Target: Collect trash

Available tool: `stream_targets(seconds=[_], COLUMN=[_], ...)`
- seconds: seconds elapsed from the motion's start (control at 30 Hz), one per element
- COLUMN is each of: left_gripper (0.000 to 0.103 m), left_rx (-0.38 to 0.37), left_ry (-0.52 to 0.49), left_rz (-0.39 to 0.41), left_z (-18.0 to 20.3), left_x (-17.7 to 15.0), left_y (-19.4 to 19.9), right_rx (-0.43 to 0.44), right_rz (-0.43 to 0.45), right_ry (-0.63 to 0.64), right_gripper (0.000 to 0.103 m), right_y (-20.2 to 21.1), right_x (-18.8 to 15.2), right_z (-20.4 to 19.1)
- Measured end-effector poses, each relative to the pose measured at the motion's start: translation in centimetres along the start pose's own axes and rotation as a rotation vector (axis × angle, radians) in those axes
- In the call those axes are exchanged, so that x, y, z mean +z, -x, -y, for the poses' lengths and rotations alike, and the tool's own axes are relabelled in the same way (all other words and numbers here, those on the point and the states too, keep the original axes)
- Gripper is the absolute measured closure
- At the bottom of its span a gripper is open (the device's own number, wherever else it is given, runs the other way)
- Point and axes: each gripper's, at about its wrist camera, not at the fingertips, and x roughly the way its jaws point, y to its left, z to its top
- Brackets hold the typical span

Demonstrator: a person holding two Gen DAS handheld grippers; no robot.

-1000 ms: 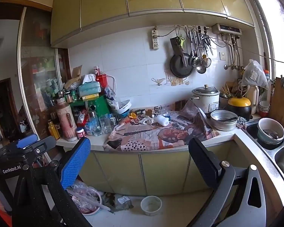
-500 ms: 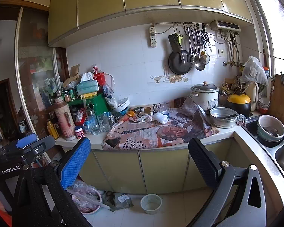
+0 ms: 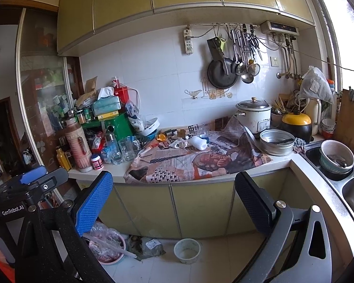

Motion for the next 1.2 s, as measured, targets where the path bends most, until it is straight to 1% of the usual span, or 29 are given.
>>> stream_targets(seconds=[0.8, 0.83, 1.2], left_gripper=[0.0, 0.0, 0.0], left_rx=[-0.003, -0.004, -0.006], left_ry=[-0.013, -0.01, -0.013], left_rz=[-0.008, -0.007, -0.009], left_z=[-0.2, 0.2, 0.6], left_x=[-1.5, -0.7, -0.9], left_y=[-0.3, -0.3, -0.5], right_rx=[0.009, 0.01, 0.009], right_rz=[-0.01, -0.01, -0.009], right_ry=[-0.002, -0.002, -0.002], right_gripper=[0.0, 0.0, 0.0], right_y=[0.0, 0.0, -0.1], right_x=[-0.3, -0.3, -0.4], right_z=[-0.3, -0.3, -0.3])
